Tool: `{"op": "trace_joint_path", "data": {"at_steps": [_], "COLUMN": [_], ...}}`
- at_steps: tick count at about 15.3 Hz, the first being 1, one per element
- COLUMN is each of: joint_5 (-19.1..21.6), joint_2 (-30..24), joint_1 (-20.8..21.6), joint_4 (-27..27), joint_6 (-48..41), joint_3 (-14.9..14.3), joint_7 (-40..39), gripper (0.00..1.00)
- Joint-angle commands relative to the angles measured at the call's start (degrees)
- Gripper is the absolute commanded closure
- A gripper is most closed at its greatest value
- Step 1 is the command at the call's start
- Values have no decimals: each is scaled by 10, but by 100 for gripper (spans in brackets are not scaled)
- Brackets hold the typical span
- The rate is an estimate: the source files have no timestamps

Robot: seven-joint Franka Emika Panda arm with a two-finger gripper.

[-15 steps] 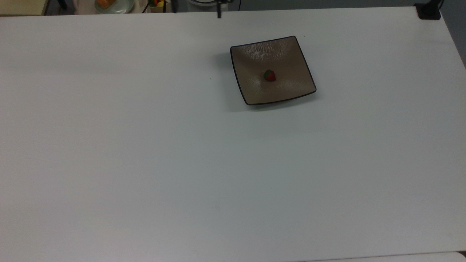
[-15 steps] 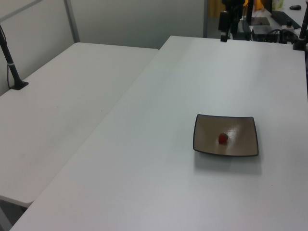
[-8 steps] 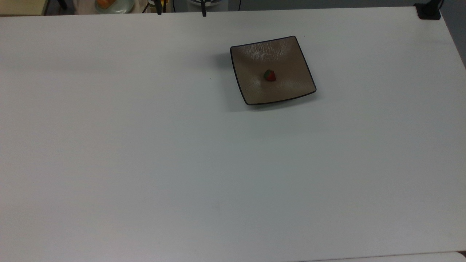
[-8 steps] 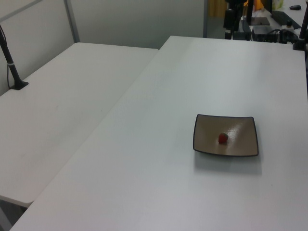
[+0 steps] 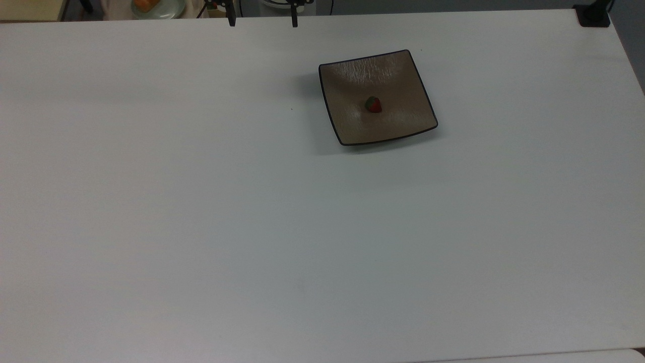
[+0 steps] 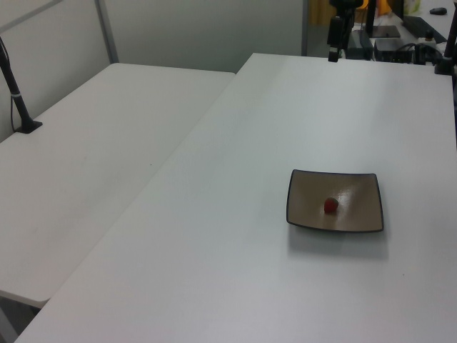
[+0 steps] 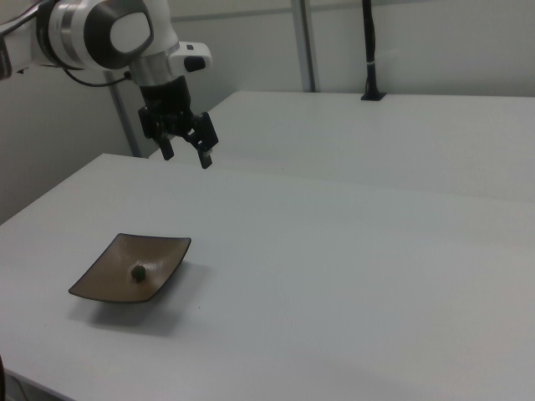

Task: Strawberries on a ceramic plate

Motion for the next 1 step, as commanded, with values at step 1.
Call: {"op": "trace_joint_path", "data": {"at_steps": [1], "joint_5": [16], "joint_2": [-14], "joint_1": [-7], "joint_4": [-20], "joint_6": [17], "joint_3": [3], "joint_7": [-12], "gripper": [0]}}
